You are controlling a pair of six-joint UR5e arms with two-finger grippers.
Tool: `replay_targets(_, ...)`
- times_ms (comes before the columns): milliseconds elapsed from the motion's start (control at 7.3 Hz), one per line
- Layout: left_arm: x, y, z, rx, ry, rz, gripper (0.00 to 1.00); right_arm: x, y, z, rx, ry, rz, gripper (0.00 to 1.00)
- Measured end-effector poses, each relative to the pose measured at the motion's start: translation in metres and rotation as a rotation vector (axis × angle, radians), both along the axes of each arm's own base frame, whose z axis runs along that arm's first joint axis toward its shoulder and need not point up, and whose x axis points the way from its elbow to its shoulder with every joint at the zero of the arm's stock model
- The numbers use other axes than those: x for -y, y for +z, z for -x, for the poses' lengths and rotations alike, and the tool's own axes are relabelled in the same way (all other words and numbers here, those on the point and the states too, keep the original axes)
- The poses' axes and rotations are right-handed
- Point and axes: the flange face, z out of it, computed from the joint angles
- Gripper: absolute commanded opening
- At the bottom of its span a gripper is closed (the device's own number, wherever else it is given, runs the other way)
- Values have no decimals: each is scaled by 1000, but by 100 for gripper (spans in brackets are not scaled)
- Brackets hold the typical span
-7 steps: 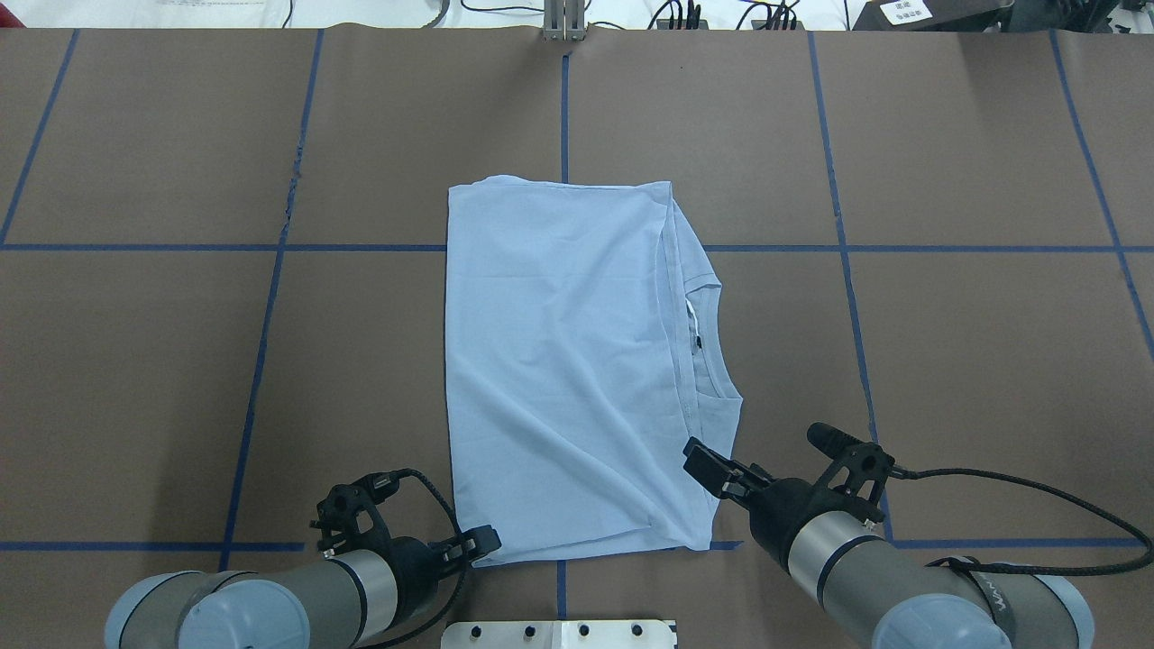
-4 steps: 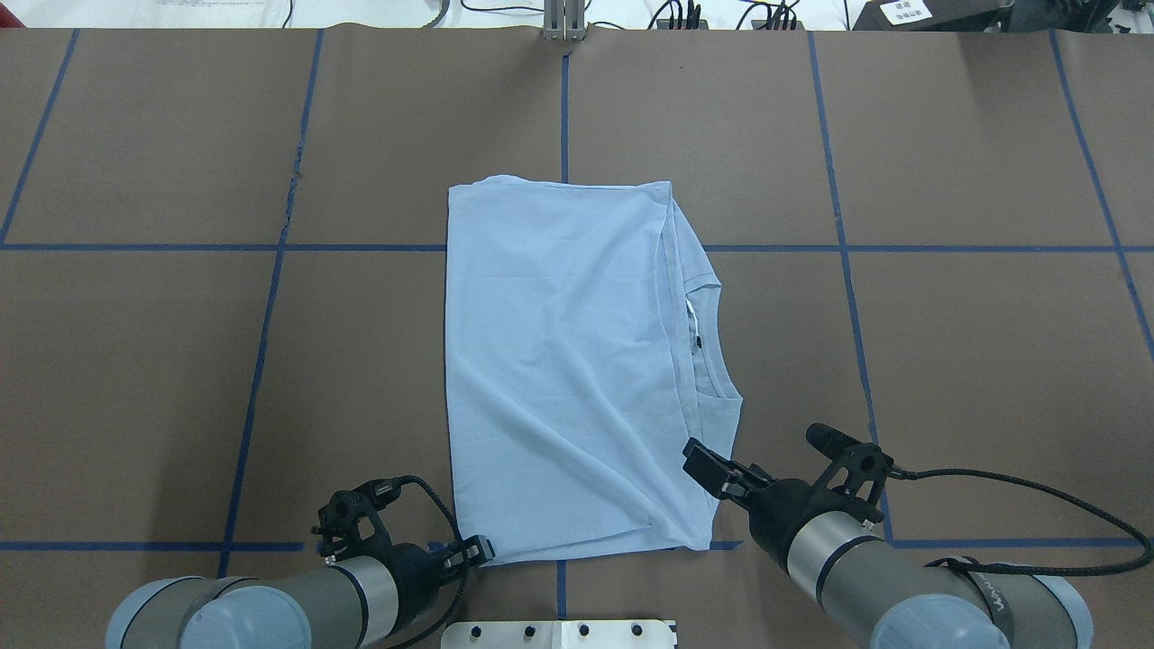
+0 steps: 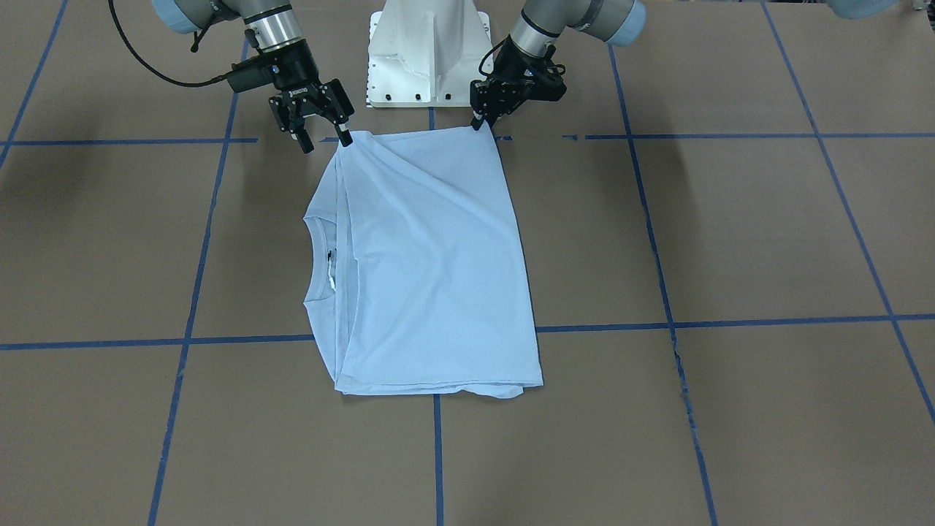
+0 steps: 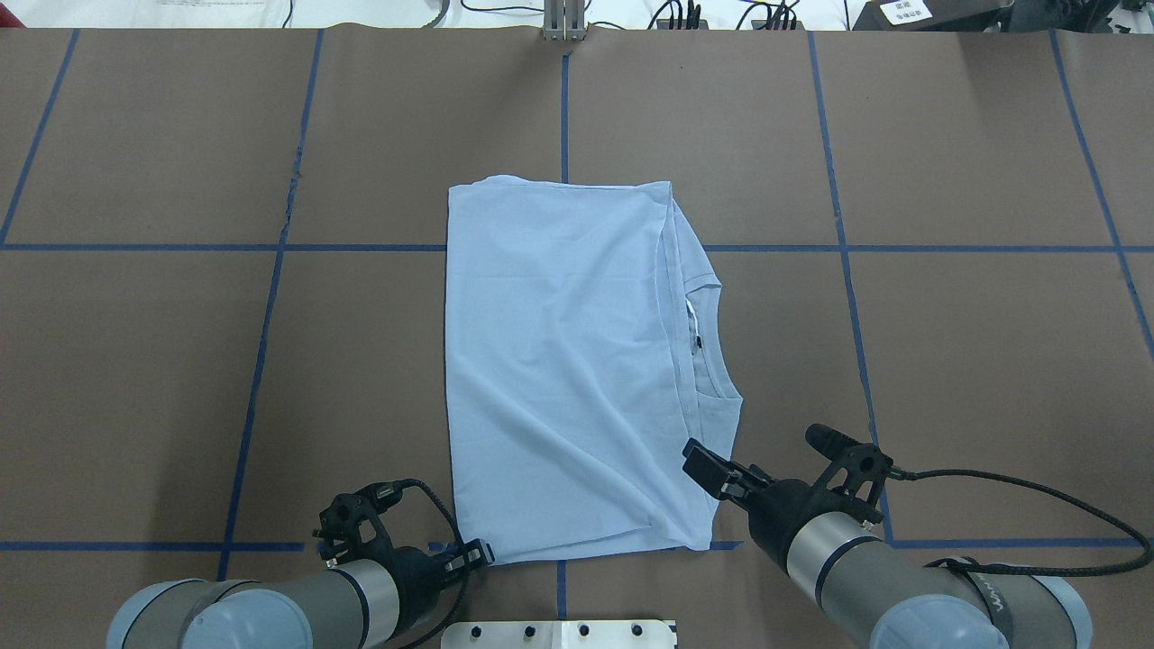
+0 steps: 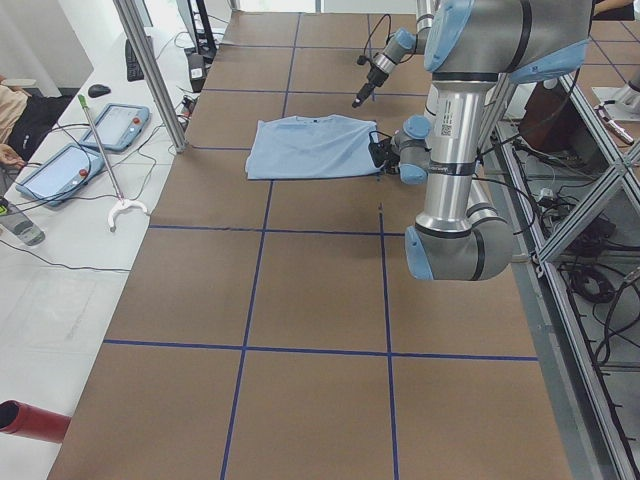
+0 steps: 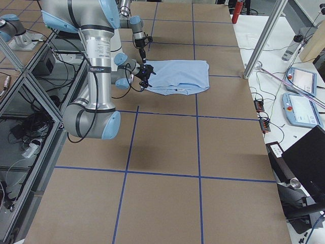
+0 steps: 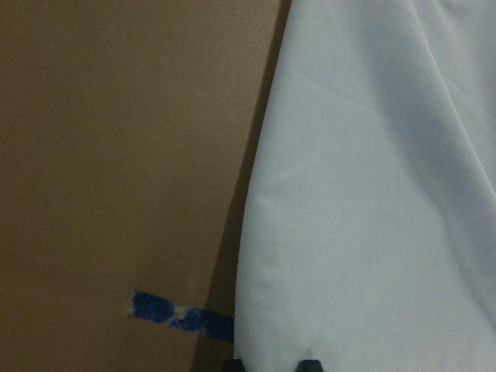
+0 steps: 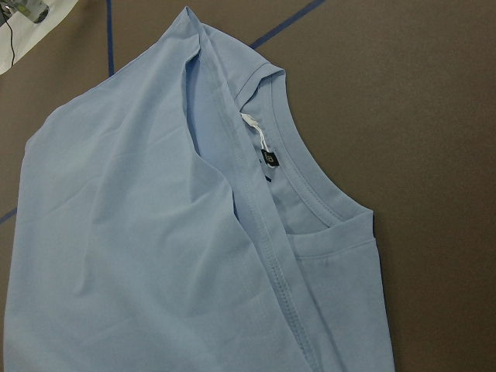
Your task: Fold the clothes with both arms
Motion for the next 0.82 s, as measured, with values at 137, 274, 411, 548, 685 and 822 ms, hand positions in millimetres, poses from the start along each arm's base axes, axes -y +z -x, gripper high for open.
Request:
replay_targets(137, 0, 0, 0, 0, 0, -2, 40, 0, 0, 0, 0, 0, 0, 100)
replay_targets(274, 1, 0, 0, 1, 0, -5, 40, 0, 0, 0, 0, 0, 0, 100)
replay_targets(411, 2, 0, 1, 2, -1, -8, 38, 0, 0, 0, 0, 0, 0, 100)
replay_targets(548, 3, 1, 1, 4, -2, -10, 14, 0, 0, 0, 0, 0, 0, 100)
replay_targets(685, 3, 1, 1, 4, -2, -10, 0, 0, 1, 1, -2, -1, 0, 99)
replay_targets(822, 4, 2, 1, 5, -5, -10, 0, 0, 2, 2, -3, 0, 2, 94)
